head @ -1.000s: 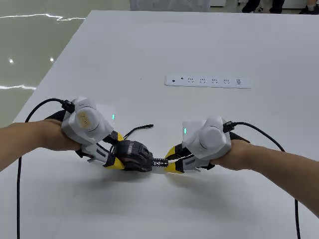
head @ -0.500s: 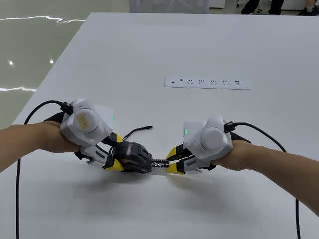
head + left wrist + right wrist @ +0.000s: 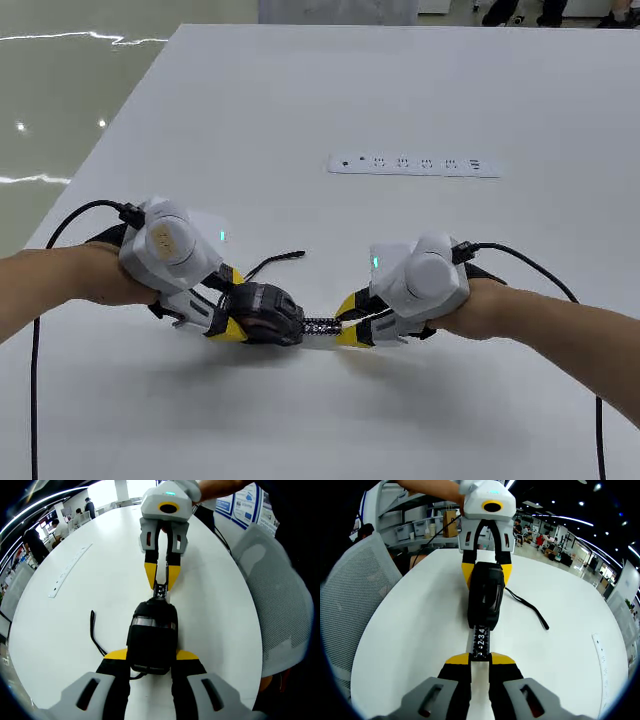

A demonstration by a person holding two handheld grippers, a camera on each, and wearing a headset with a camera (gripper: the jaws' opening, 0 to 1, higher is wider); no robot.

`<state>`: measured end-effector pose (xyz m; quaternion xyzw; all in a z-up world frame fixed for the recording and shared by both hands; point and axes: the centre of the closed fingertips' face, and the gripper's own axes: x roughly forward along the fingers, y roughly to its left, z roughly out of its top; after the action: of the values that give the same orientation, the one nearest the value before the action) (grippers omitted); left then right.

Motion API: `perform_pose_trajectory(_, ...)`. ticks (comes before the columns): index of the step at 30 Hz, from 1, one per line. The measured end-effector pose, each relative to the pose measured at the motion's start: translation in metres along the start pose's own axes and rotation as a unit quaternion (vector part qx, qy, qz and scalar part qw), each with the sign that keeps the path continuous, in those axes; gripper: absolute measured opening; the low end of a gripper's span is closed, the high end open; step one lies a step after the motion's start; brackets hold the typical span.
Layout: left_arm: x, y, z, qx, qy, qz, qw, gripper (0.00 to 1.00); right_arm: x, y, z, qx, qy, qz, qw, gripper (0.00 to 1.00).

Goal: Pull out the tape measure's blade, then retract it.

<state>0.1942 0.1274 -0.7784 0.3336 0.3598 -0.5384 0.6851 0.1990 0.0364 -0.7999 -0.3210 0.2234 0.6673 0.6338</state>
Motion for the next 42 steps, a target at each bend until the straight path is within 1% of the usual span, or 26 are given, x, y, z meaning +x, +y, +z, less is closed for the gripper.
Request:
perform_pose_trajectory(4,-0.0006,-0.0014,0.0019,0.001,0.0,0.0,1.0,0.26,-0.0009,0.0,-0.0004,-0.001,0.0,0.0,1.0,0.11)
perform_pose_trajectory(18,0.0001,0.0028,-0.003,-0.001,-0.002,0.0,1.0,0.26,-0.0036,-0.0022,-0.0057,-0.001,0.001,0.001,1.0,0.11)
perform_pose_trajectory(26,0.0006,0.0003,0.0,-0.001,-0.001,0.0,1.0,0.26,-0.0051,-0.0024,-0.0069,-0.003,0.001,0.001,1.0,0.11)
perform_pose_trajectory(35,0.0016,0.0031,-0.0028,-0.001,-0.001,0.002,1.0,0.26,-0.0066,-0.0022,-0.0091,-0.004,0.002,0.001,1.0,0.11)
perform_pose_trajectory(42,0.0015,0.0023,-0.0021,-0.001,-0.002,0.002,1.0,0.26,-0.0082,-0.0016,-0.0096,-0.003,0.001,0.001,1.0,0.11)
